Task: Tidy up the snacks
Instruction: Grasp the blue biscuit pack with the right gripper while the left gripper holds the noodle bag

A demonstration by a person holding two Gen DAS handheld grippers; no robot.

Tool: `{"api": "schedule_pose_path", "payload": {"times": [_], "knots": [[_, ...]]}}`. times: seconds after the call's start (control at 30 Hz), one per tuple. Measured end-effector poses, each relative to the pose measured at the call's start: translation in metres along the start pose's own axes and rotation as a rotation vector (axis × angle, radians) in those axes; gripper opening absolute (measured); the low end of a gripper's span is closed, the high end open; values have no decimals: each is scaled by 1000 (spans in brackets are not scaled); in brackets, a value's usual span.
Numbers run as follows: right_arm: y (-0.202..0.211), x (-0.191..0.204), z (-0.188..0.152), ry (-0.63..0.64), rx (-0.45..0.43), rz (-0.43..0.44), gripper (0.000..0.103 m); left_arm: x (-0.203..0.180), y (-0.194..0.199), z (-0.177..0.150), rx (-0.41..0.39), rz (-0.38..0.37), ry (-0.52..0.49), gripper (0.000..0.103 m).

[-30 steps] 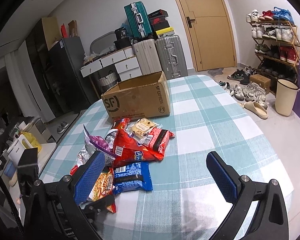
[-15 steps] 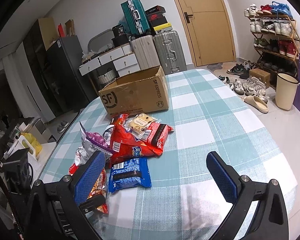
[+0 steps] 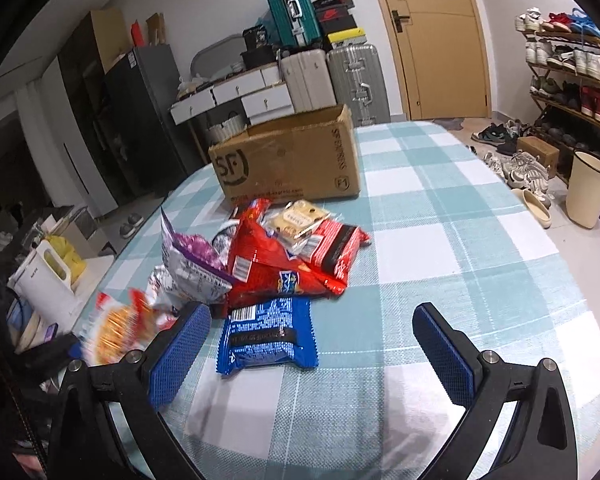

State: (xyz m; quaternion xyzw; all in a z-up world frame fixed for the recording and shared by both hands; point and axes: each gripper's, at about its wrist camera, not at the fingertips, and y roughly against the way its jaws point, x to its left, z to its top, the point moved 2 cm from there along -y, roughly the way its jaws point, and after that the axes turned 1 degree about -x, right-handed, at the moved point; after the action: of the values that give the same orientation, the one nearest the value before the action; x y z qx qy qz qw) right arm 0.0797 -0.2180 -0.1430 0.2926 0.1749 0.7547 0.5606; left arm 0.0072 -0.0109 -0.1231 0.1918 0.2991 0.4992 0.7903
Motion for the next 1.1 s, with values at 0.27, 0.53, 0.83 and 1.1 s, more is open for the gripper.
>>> {"api": "schedule_pose_path", "payload": {"times": [0.27,0.53,0.83,1.1], "knots": [[-32,10,-7,31,83,15,103,24,24,14,-41,32,36,59],[-54,28,-11,89,128,18,103,51,35,21,-51,59,78,59],[-77,46,-15,166,206,-11,93,73,41,28,-76,89,111,59],[-83,60,-21,285,240,-60,49,81,45,30,-84,97,124,59]]}}
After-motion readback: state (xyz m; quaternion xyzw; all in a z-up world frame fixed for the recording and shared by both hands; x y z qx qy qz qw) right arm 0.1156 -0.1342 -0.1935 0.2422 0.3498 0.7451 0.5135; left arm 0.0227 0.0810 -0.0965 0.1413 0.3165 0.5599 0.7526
